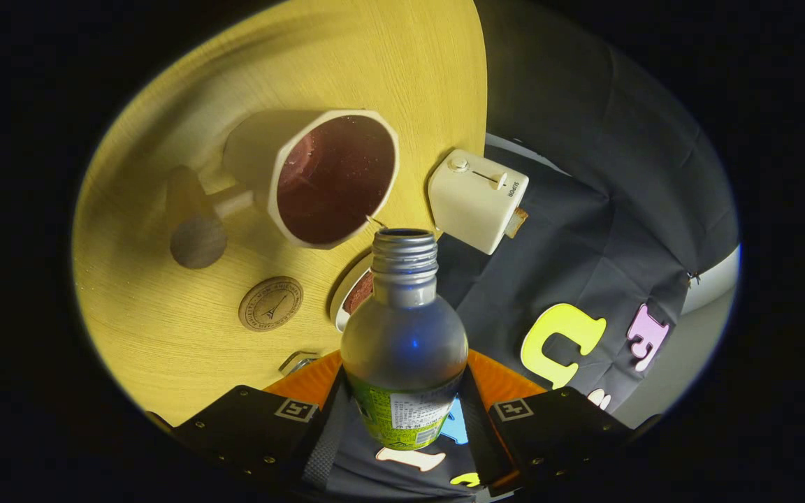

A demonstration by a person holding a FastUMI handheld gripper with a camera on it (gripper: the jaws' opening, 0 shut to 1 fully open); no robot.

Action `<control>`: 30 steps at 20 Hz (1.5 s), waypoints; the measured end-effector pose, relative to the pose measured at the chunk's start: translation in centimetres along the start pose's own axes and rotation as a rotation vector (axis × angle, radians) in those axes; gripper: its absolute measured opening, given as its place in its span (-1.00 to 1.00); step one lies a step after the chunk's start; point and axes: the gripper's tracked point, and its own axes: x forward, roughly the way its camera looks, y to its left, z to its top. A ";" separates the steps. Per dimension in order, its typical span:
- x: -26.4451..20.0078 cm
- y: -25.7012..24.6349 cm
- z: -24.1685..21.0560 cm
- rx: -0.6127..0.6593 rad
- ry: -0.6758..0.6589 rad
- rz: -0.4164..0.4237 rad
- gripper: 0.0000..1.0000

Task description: Take the bottle from table, then pour the juice into the cup, finally place the bottle on the coaster

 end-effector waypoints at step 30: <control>-0.6 0.9 1.7 0.387 -0.089 -0.006 0.53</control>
